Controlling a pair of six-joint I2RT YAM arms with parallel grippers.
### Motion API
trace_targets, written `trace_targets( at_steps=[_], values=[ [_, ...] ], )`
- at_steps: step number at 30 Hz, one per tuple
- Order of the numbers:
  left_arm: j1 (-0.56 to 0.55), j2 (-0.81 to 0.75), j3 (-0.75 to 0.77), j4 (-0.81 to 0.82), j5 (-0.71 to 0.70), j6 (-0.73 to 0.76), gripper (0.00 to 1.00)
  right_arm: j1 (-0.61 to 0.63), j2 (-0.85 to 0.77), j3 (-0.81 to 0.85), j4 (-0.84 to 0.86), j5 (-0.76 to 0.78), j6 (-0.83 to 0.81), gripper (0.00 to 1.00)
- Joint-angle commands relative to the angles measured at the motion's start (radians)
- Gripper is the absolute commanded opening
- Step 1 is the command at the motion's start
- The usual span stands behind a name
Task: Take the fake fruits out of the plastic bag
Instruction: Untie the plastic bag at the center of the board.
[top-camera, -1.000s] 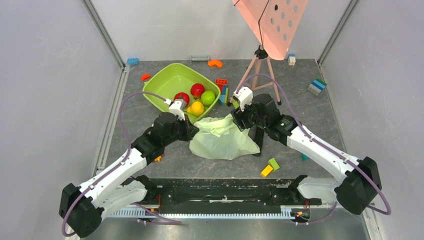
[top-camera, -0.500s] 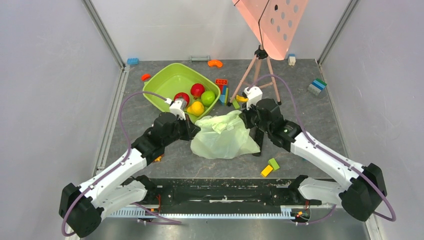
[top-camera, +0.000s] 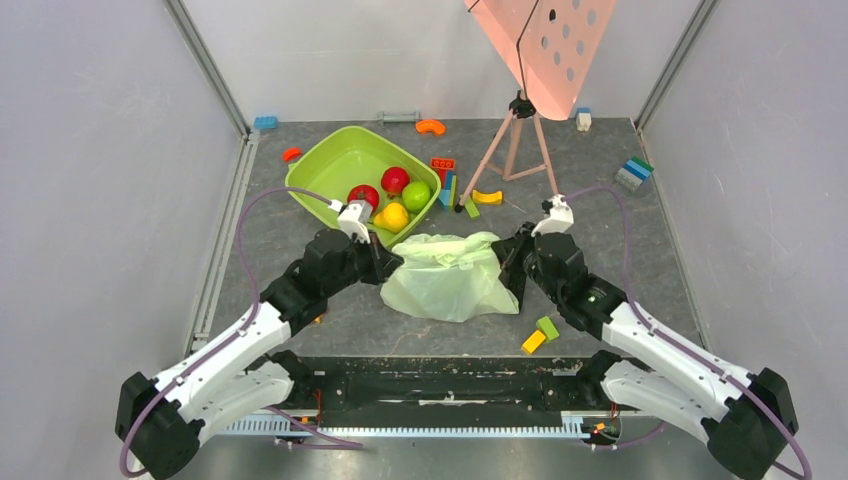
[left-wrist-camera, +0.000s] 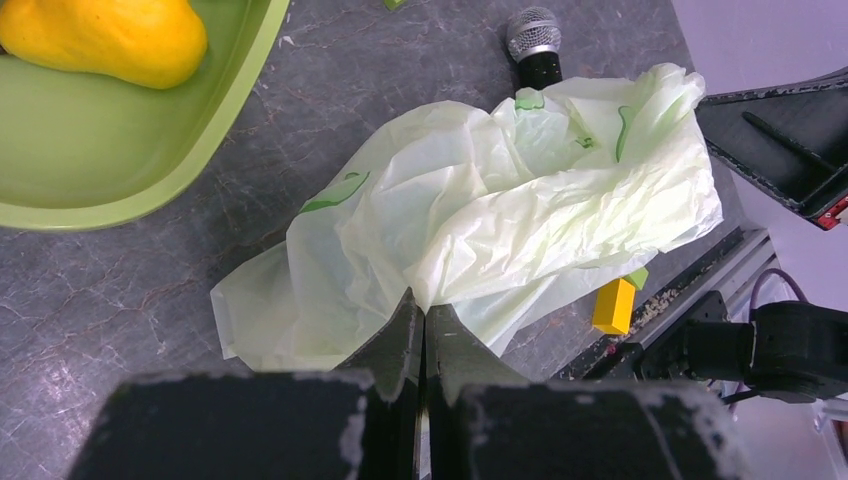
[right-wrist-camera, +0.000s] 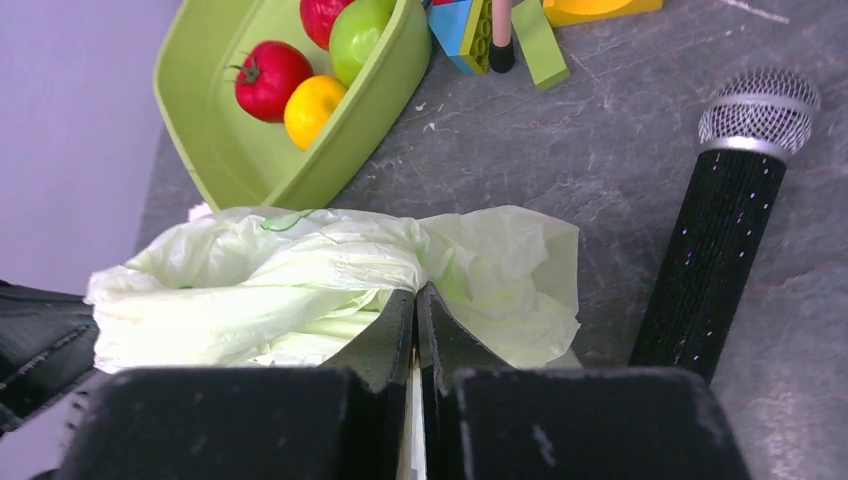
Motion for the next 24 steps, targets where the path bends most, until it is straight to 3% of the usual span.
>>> trace_targets(
  at_steps=[1, 11, 14, 20, 22, 24],
  values=[
    [0.013, -0.044, -0.018, -0.072, -0.115, -0.017, 0.02, -0.026, -0.073, -0.049, -0.041, 0.233, 0.136, 0.00],
    [0.014, -0.060, -0.026, -0.091, -0.130, -0.033, 0.02, -0.041, -0.221, -0.168, -0.118, 0.303, 0.358, 0.00],
    [0.014, -0.057, -0.021, -0.097, -0.121, -0.030, 0.06, -0.041, -0.258, -0.200, -0.069, 0.296, 0.309, 0.00],
    [0.011, -0.049, 0.076, -0.103, 0.042, 0.038, 0.48, -0.041, -0.213, -0.128, 0.032, 0.148, 0.004, 0.00],
    [0.002, -0.046, 0.124, -0.100, 0.093, 0.056, 0.70, -0.041, -0.172, -0.080, 0.032, 0.086, -0.077, 0.00],
    [-0.019, -0.029, 0.197, -0.148, 0.088, 0.096, 0.85, -0.041, -0.129, -0.037, 0.028, 0.018, -0.146, 0.00]
  ],
)
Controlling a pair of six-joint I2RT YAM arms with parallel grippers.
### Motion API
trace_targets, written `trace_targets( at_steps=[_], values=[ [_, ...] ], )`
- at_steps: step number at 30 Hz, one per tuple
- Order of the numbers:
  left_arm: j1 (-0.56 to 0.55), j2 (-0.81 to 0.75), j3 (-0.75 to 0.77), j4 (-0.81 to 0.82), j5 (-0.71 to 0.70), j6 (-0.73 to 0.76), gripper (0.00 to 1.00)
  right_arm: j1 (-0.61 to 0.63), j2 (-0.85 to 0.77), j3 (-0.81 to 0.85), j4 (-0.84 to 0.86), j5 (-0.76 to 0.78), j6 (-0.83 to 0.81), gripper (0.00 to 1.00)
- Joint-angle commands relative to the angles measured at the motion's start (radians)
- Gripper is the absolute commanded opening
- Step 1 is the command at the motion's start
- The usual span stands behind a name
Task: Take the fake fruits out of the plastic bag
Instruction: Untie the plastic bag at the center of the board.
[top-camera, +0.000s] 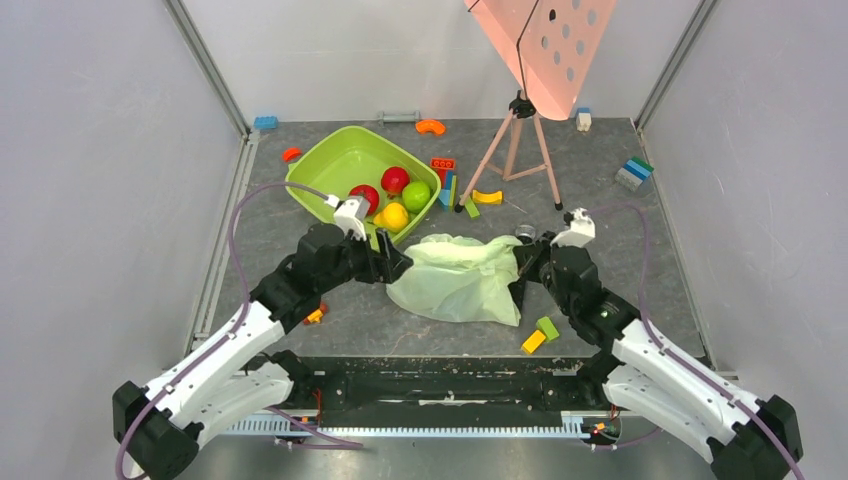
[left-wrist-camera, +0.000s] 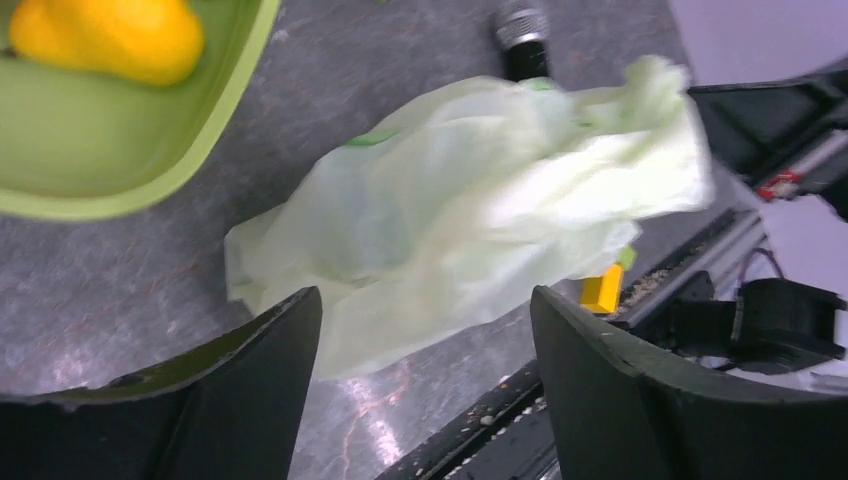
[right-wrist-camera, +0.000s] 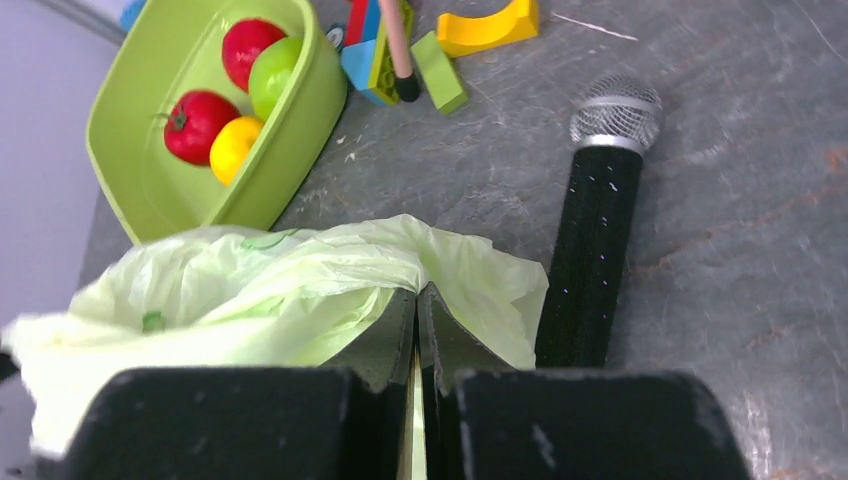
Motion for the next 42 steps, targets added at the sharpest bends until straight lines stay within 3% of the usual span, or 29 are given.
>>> trace_targets(
  at_steps=[1, 6, 15, 22, 30, 39, 42],
  values=[
    [-0.039, 0.018, 0.193, -0.062, 0.048, 0.115, 0.87, -0.001, 0.081, 0.131, 0.042, -0.131, -0.235, 0.00],
    [-0.154, 0.077, 0.343, -0.160, -0.037, 0.258, 0.93, -0.001, 0.163, 0.211, 0.037, -0.275, -0.342, 0.00],
    [-0.418, 0.279, 0.501, -0.271, -0.336, 0.413, 0.90, -0.001, 0.267, 0.353, 0.022, -0.471, -0.421, 0.00],
    [-0.443, 0.342, 0.520, -0.270, -0.441, 0.442, 0.85, 0.000, 0.275, 0.368, 0.006, -0.507, -0.429, 0.00],
    [-0.444, 0.356, 0.507, -0.218, -0.512, 0.434, 0.71, 0.000, 0.275, 0.359, -0.007, -0.519, -0.432, 0.00],
    [-0.444, 0.384, 0.487, -0.184, -0.459, 0.431, 0.59, 0.000, 0.264, 0.351, -0.001, -0.537, -0.419, 0.00],
    [-0.443, 0.383, 0.475, -0.169, -0.430, 0.427, 0.49, 0.000, 0.260, 0.347, 0.004, -0.544, -0.413, 0.00]
  ],
)
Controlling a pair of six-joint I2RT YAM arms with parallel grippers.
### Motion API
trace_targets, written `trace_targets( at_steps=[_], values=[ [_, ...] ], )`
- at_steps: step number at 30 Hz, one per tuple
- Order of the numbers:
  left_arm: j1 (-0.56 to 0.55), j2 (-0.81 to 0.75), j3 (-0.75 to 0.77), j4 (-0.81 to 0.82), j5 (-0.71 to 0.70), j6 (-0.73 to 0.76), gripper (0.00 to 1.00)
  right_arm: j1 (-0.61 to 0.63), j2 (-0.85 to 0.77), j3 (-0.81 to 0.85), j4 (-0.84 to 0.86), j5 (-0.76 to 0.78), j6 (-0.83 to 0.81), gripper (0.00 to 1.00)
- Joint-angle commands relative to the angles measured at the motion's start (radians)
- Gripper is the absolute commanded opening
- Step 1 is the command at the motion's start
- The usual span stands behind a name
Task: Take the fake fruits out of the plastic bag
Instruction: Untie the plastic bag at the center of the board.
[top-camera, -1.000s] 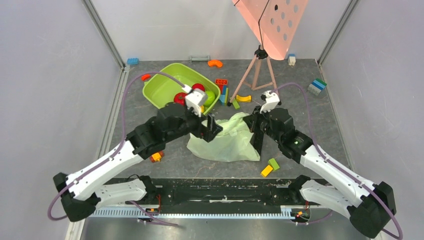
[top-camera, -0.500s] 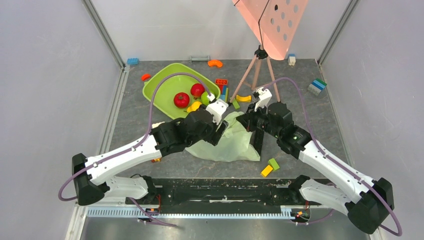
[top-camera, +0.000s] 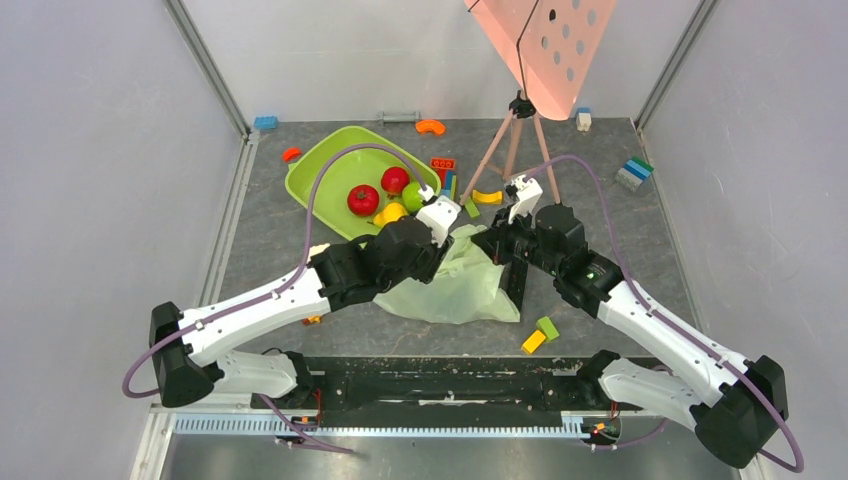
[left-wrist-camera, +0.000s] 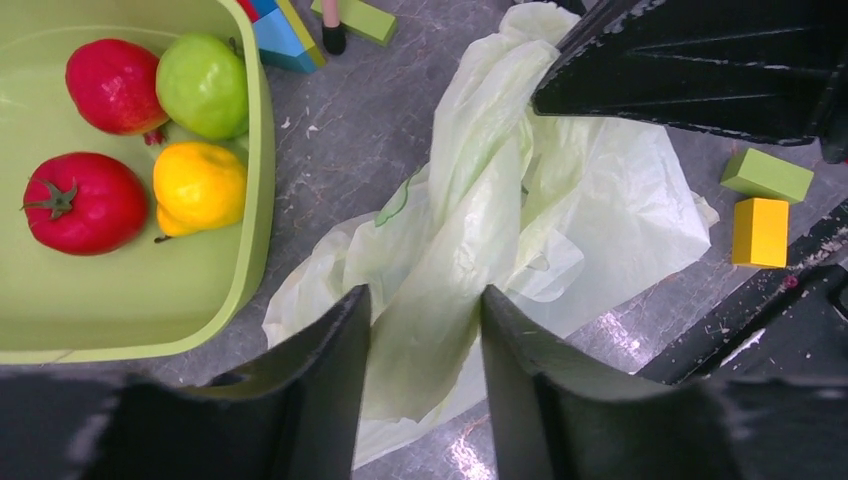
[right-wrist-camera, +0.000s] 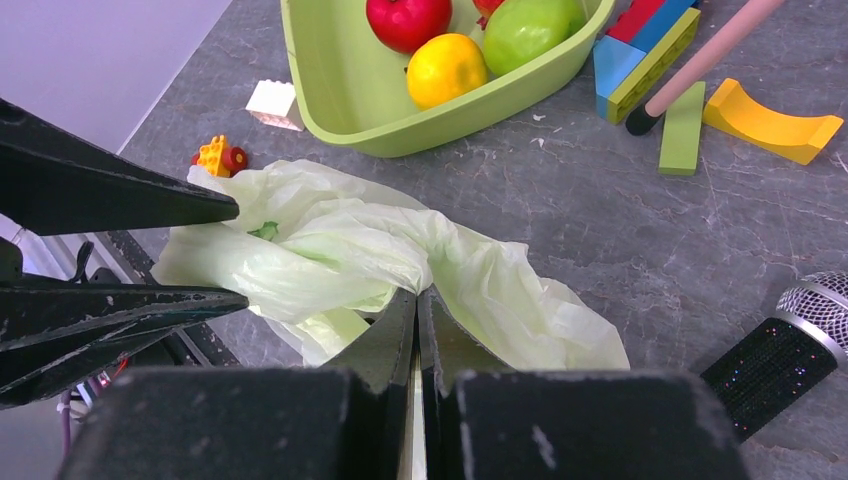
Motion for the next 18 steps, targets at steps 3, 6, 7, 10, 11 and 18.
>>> trace_targets(
  at_steps=[3, 6, 7, 10, 11, 18],
  values=[
    [-0.006, -0.004, 0.002, 0.064, 0.026, 0.021, 0.30, 0.000, -0.026, 0.014, 0.020, -0.014, 0.010, 0.00],
    [-0.006, -0.020, -0.005, 0.062, 0.014, 0.012, 0.17, -0.001, -0.042, 0.002, 0.015, 0.026, 0.025, 0.00],
    [-0.007, -0.026, -0.009, 0.061, 0.005, 0.005, 0.13, -0.002, -0.052, -0.003, 0.010, 0.054, 0.036, 0.00],
    [-0.006, -0.054, -0.032, 0.052, -0.050, -0.027, 0.03, 0.000, -0.089, -0.025, -0.007, 0.170, 0.082, 0.00],
    [-0.007, -0.066, -0.041, 0.049, -0.075, -0.041, 0.02, -0.001, -0.103, -0.039, -0.011, 0.208, 0.104, 0.00],
    [-0.003, -0.204, -0.147, 0.028, -0.200, -0.177, 0.02, -0.001, -0.213, -0.147, -0.022, 0.382, 0.265, 0.00]
  ],
)
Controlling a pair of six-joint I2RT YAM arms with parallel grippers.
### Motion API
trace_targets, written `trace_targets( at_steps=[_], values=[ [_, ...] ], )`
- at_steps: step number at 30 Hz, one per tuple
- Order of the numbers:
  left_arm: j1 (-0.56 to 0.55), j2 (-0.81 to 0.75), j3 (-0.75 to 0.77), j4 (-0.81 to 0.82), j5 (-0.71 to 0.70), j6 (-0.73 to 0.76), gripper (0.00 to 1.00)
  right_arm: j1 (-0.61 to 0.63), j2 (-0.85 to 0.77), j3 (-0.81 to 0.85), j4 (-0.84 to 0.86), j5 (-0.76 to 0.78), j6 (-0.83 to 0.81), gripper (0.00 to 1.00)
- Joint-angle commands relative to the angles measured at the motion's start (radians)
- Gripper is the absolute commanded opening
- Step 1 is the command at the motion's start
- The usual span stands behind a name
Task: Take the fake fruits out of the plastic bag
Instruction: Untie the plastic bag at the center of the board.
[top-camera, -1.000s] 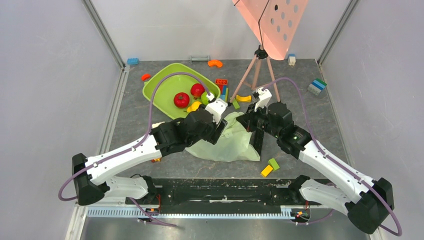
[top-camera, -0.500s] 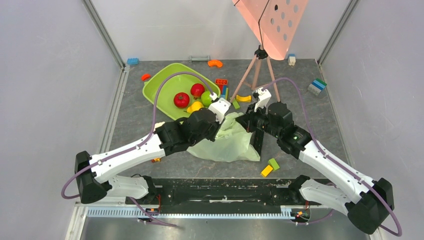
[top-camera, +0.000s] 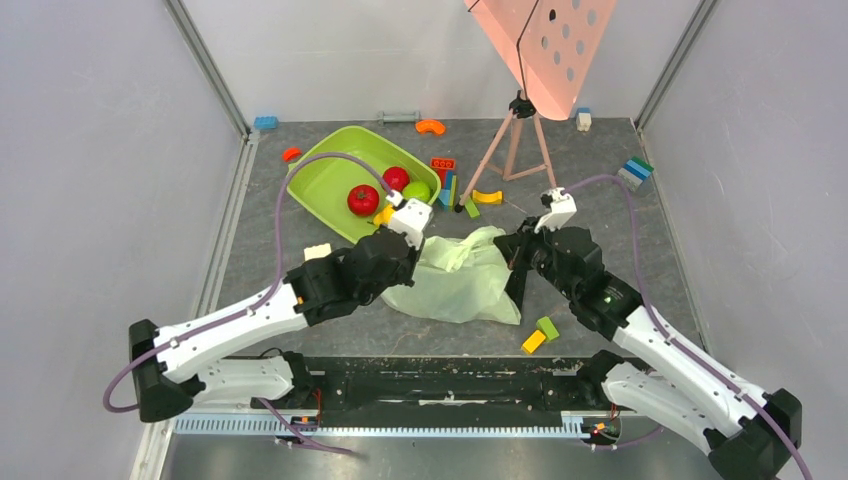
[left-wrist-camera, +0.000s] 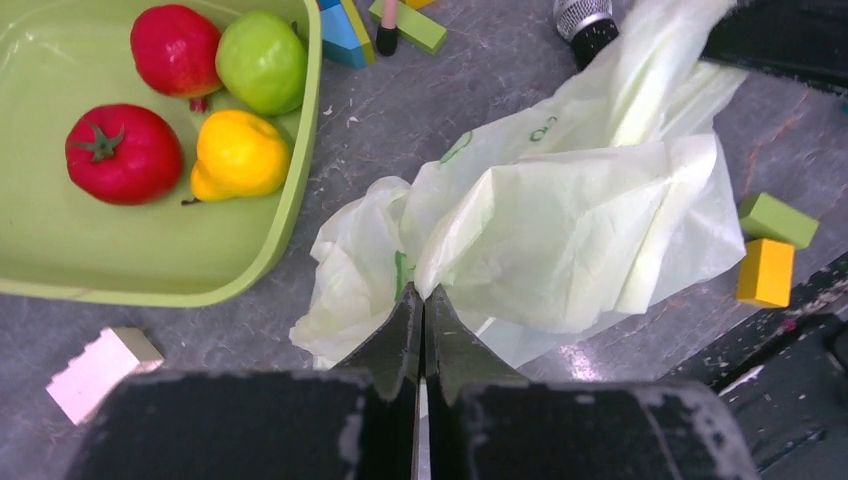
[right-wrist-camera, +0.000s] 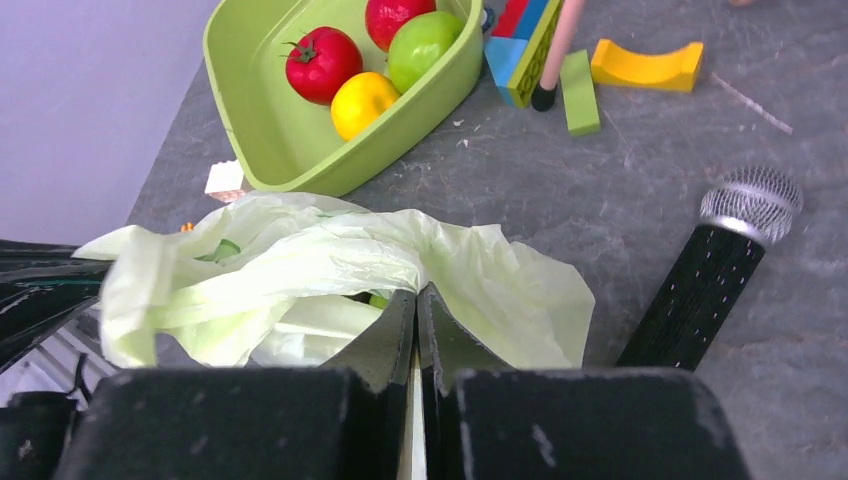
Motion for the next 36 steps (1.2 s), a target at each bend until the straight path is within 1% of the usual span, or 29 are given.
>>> trace_targets(
  at_steps=[1, 2, 3, 4, 6, 7, 9, 11, 13, 16, 22, 25, 27, 31, 36],
  values=[
    [0.001, -0.108, -0.059, -0.011, -0.119, -0.126, 0.02, -0.003, -0.063, -0.053, -0.001, 0.149, 0.117, 0.00],
    [0.001, -0.126, -0.072, -0.012, -0.120, -0.136, 0.02, -0.002, -0.076, -0.062, 0.001, 0.148, 0.120, 0.02],
    [0.001, -0.141, -0.081, -0.010, -0.115, -0.138, 0.02, -0.003, -0.082, -0.066, 0.009, 0.137, 0.106, 0.06],
    [0.000, -0.154, -0.091, -0.003, -0.100, -0.136, 0.02, -0.003, -0.090, -0.068, 0.021, 0.117, 0.075, 0.15],
    [0.000, -0.174, -0.106, 0.014, -0.073, -0.124, 0.02, -0.002, -0.101, -0.063, 0.042, 0.069, -0.007, 0.38],
    [0.001, -0.179, -0.109, 0.019, -0.068, -0.121, 0.02, -0.002, -0.104, -0.051, 0.049, 0.037, -0.058, 0.52],
    [0.001, -0.183, -0.107, 0.021, -0.062, -0.113, 0.02, -0.002, -0.103, -0.011, 0.043, -0.001, -0.189, 0.68],
    [0.001, -0.182, -0.103, 0.021, -0.062, -0.106, 0.02, -0.002, -0.089, 0.044, 0.015, -0.025, -0.308, 0.76],
    [0.000, -0.182, -0.100, 0.022, -0.059, -0.103, 0.02, -0.002, -0.063, 0.086, 0.001, -0.094, -0.425, 0.78],
    [0.000, -0.182, -0.099, 0.028, -0.056, -0.097, 0.02, -0.002, -0.016, 0.128, -0.019, -0.250, -0.602, 0.78],
    [0.001, -0.179, -0.095, 0.027, -0.044, -0.093, 0.02, -0.001, 0.048, 0.178, -0.038, -0.411, -0.771, 0.77],
    [0.001, -0.181, -0.094, 0.028, -0.044, -0.089, 0.02, -0.001, 0.080, 0.207, -0.074, -0.418, -0.849, 0.77],
    [0.001, -0.183, -0.093, 0.030, -0.043, -0.086, 0.02, 0.001, 0.092, 0.206, -0.053, -0.395, -0.878, 0.77],
    [0.001, -0.179, -0.090, 0.032, -0.042, -0.080, 0.02, 0.014, 0.140, 0.231, -0.048, -0.400, -0.950, 0.77],
    [0.001, -0.174, -0.086, 0.037, -0.036, -0.077, 0.02, 0.032, 0.215, 0.284, -0.044, -0.357, -0.987, 0.75]
  ],
)
